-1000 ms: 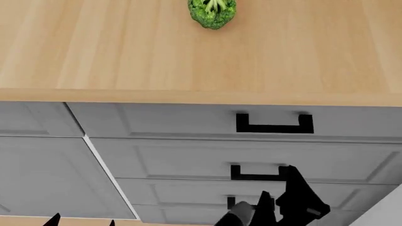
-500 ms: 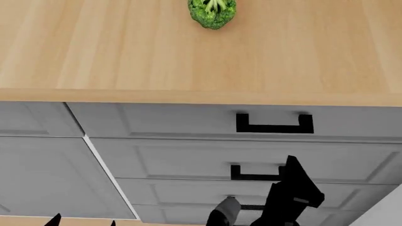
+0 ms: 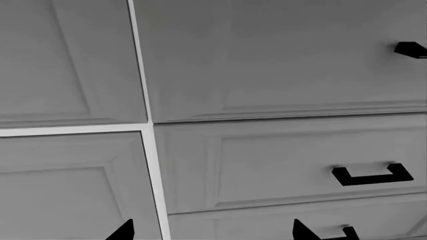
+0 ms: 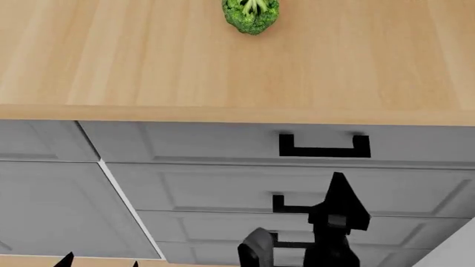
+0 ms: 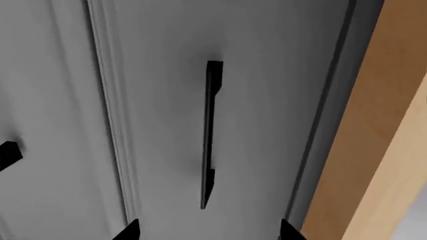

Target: Open the right drawer.

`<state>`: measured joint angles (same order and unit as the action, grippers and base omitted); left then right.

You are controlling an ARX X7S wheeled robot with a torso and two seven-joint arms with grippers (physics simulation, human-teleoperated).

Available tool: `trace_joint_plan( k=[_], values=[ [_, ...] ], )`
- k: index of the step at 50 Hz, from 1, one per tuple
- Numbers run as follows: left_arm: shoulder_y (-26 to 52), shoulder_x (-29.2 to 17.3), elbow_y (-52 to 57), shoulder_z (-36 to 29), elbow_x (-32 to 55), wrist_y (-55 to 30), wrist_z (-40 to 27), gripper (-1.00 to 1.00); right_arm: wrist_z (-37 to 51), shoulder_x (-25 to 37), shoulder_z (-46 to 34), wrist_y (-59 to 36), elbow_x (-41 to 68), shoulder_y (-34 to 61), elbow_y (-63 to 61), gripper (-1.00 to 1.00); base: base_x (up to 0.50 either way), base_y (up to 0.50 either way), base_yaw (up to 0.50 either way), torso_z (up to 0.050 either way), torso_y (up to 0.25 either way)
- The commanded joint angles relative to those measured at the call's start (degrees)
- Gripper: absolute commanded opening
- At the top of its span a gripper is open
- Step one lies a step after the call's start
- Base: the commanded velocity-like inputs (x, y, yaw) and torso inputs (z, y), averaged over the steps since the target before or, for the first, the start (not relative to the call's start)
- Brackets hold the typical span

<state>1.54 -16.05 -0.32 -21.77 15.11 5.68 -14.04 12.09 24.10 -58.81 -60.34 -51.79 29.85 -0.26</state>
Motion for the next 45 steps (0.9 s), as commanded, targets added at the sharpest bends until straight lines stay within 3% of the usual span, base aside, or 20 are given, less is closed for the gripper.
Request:
trace_joint_plan(
  k=[1,45],
  values=[
    [0.04,-0.1,-0.34,-0.31,-0.25,0.52,-0.17,1.0,-2.36,-0.5,-4.15,-0.2,-3.53,4.02,5.1,1.0,0.0,0.0,0.0,0.0,0.0],
    [-0.03,-0.66,0.37,-1.2,0.27,0.06,-0.94,1.0,4.05,-7.3,-2.37,7.63,1.12,11.98,23.86,1.0,0.0,0.0,0.0,0.0,0.0]
  ],
)
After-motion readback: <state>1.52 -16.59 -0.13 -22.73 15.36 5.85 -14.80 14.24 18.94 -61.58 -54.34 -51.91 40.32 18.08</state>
